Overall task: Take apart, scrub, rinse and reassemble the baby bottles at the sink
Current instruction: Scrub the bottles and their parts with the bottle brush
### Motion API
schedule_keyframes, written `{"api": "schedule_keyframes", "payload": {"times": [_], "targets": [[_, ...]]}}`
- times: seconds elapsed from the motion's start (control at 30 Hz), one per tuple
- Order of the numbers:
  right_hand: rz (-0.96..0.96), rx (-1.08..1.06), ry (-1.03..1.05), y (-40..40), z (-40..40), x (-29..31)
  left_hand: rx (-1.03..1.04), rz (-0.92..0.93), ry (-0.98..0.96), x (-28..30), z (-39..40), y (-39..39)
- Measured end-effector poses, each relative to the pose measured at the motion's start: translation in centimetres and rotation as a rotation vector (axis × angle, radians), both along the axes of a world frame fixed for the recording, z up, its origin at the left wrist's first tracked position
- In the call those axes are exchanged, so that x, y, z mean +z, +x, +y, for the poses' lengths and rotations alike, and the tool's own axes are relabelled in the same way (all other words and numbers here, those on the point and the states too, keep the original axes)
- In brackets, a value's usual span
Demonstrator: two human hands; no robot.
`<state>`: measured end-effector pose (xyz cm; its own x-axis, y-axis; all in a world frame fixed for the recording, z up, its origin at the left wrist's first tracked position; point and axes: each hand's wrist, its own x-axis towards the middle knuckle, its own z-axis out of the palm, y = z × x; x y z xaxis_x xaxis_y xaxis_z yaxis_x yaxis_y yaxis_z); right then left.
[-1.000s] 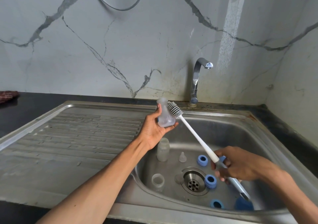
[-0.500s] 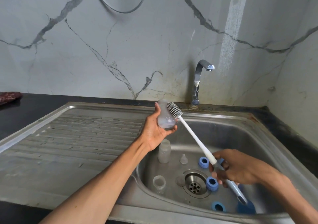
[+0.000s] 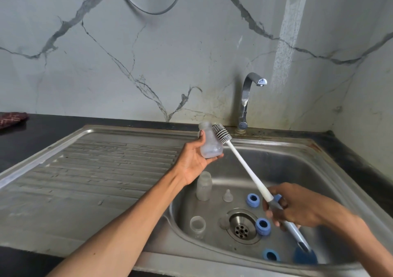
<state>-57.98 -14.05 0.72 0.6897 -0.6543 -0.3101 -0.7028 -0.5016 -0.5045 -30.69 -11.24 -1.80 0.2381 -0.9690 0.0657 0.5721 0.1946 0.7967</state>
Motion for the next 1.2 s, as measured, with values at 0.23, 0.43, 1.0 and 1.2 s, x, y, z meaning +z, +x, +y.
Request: {"api": "schedule_keyframes", "payload": {"times": [0.23,0.43,1.0,1.2], "targets": [[-0.147,-0.1,-0.062,-0.7,-0.6,0.1,0.365,-0.305,0.049,-1.2,-1.0,2.0],[-0.344,-0.132,-0.316,-0.2,0.3,1.4,0.509,-0.569,0.055,-1.9,-1.3,1.5],[-0.417,-0.15,-0.268,0.2,0.8,1.1,0.651,-0.865,-0.021,-2.2,-1.4,-1.1],[-0.414,-0.146,-0.292,-0.6,0.2,1.6,0.743,-0.743,0.026,-1.9,-1.5,0.2]]}}
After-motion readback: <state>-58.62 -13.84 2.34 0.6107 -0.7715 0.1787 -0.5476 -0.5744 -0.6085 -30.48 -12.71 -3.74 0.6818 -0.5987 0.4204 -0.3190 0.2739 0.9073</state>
